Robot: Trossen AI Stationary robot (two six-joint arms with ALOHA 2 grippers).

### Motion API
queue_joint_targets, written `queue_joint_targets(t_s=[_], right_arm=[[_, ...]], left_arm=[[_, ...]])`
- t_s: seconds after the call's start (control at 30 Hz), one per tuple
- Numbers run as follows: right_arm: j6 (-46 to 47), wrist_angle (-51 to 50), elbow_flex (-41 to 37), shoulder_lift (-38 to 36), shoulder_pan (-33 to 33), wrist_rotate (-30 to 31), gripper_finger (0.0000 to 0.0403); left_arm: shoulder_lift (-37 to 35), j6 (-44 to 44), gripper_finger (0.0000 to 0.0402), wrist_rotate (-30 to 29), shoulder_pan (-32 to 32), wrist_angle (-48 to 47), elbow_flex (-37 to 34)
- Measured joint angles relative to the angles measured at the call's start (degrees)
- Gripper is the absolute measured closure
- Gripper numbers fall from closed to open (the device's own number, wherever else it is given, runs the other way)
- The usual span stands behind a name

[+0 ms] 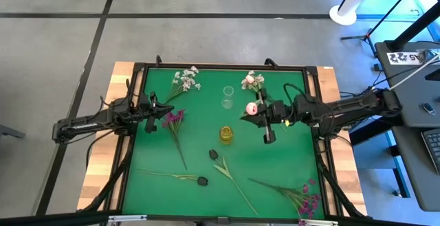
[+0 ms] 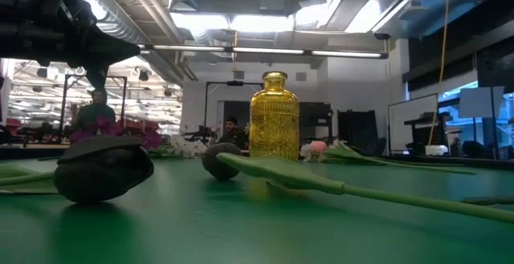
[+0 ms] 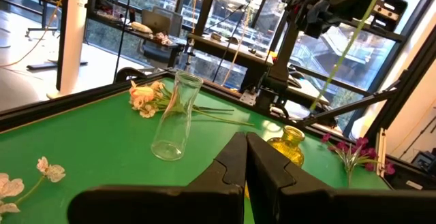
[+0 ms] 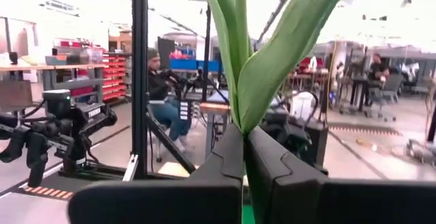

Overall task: Sort flowers into vase by color
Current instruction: Put the bottom pink tulip into the yellow vase

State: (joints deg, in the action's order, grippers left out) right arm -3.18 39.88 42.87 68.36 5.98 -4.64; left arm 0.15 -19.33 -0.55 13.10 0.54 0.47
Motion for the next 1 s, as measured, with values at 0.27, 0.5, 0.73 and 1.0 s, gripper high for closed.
queue_joint_targets(t_s=[0.27, 0.5, 0.73, 1.0], right_arm=[[-0.31, 3.18, -0.02, 5.55, 0.0, -0.41, 0.0402], [-1.96, 3.9, 0.13, 8.36, 0.01, 0.52, 0.0402], [-1.79, 2.12, 0.07, 10.31, 0.0, 0.72, 0.0402], [0.53, -5.14, -0.02, 11.09, 0.0, 3.69, 0.0364]], left_arm=[[0.02, 0.0, 0.0401, 0.0, -0.01, 0.0, -0.02], [0.0, 0.0, 0.0401, 0.01, -0.02, 0.0, -0.02], [0.0, 0.0, 0.0401, 0.02, -0.02, 0.0, 0.0], [0.01, 0.0, 0.0401, 0.01, -0.02, 0.0, -0.02]])
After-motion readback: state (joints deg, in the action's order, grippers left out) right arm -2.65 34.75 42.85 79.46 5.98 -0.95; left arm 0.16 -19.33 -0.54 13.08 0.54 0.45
